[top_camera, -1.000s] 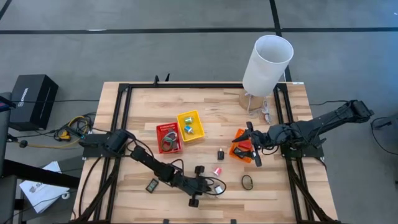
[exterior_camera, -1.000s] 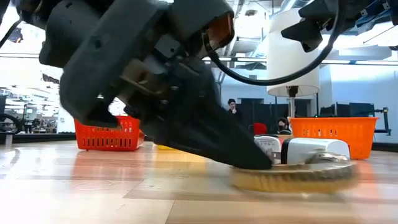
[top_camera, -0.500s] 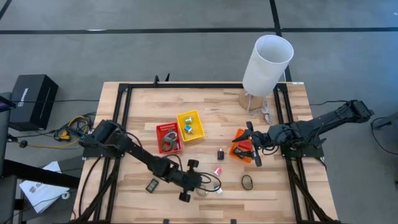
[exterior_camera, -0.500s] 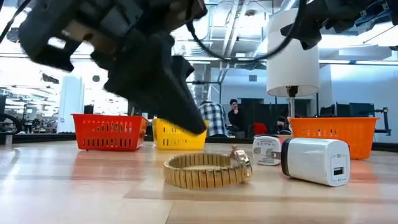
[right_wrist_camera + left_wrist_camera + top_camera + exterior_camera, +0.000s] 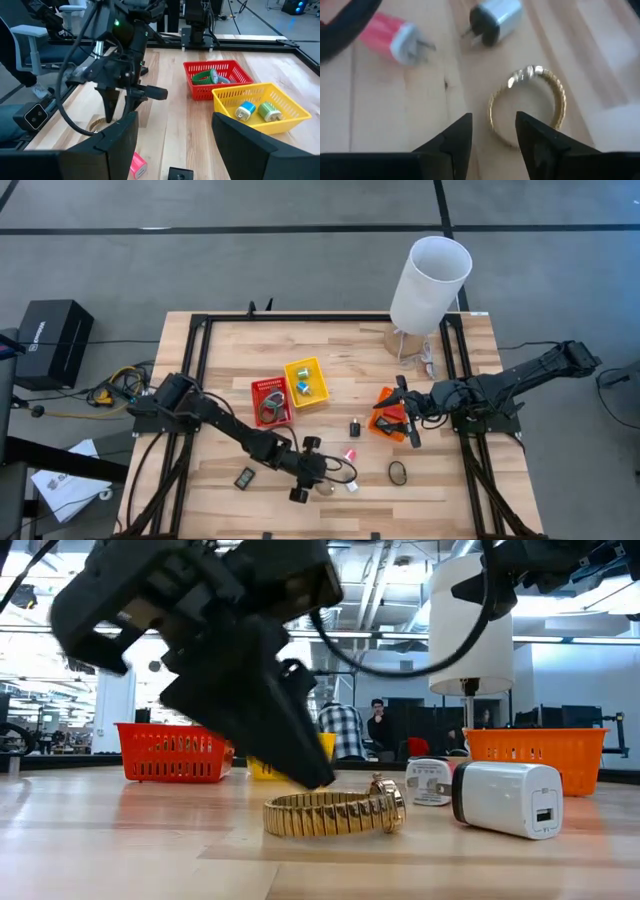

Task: Pick & Place Office items
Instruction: Put the gold wrist watch into the red bin

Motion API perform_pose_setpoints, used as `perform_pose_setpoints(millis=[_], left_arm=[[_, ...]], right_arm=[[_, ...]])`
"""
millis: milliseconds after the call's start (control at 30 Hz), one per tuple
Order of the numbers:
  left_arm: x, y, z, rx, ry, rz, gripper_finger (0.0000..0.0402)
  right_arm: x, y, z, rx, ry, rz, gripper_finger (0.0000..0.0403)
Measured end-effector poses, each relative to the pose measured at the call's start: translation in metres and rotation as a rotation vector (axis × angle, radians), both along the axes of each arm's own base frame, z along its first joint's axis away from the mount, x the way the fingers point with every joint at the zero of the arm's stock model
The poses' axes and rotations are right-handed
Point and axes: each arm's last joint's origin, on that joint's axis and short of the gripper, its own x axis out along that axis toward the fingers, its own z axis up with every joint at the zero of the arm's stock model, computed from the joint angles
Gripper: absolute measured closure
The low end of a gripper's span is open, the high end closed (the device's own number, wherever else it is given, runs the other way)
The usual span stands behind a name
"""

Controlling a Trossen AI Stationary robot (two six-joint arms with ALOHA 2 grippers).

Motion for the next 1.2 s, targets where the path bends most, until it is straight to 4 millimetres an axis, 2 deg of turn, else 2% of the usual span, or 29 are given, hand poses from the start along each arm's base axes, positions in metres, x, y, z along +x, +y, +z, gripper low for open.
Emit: perform_pose_setpoints(millis=[233, 367, 533, 700, 767, 933, 1100, 1200], left_arm=[[0.006, 0.001, -0.021, -0.016, 0.026, 0.03, 0.0269], [0.006, 0.002, -0.02, 0.015, 0.016, 0.011, 0.0306], [0.005, 0.003, -0.017, 0.058, 0.004, 0.015, 0.0386], [0.002, 0.005, -0.013, 0.117, -0.016, 0.089, 0.039], [0.0, 0.006, -0.006, 0.134, -0.023, 0.103, 0.0394], [-0.009, 0.011, 0.03, 0.2, -0.078, 0.165, 0.0395], [-0.027, 0.023, 0.065, 0.27, -0.133, 0.249, 0.0396], [-0.042, 0.032, 0.074, 0.293, -0.155, 0.28, 0.0395]], right_arm=[[0.0, 0.0, 0.0, 0.0, 0.001, 0.0, 0.0159], [0.0, 0.0, 0.0, 0.0, 0.001, 0.0, 0.0159], [0.0, 0.0, 0.0, 0.0, 0.001, 0.0, 0.0159], [0.0, 0.0, 0.0, 0.001, 0.004, -0.001, 0.0159], [0.0, 0.0, -0.001, 0.0, 0.006, -0.001, 0.0159], [0.0, 0.0, 0.0, 0.0, 0.005, -0.001, 0.0159], [0.0, 0.0, 0.0, 0.002, 0.003, -0.001, 0.0159], [0.0, 0.0, 0.0, 0.001, 0.004, -0.001, 0.0159]])
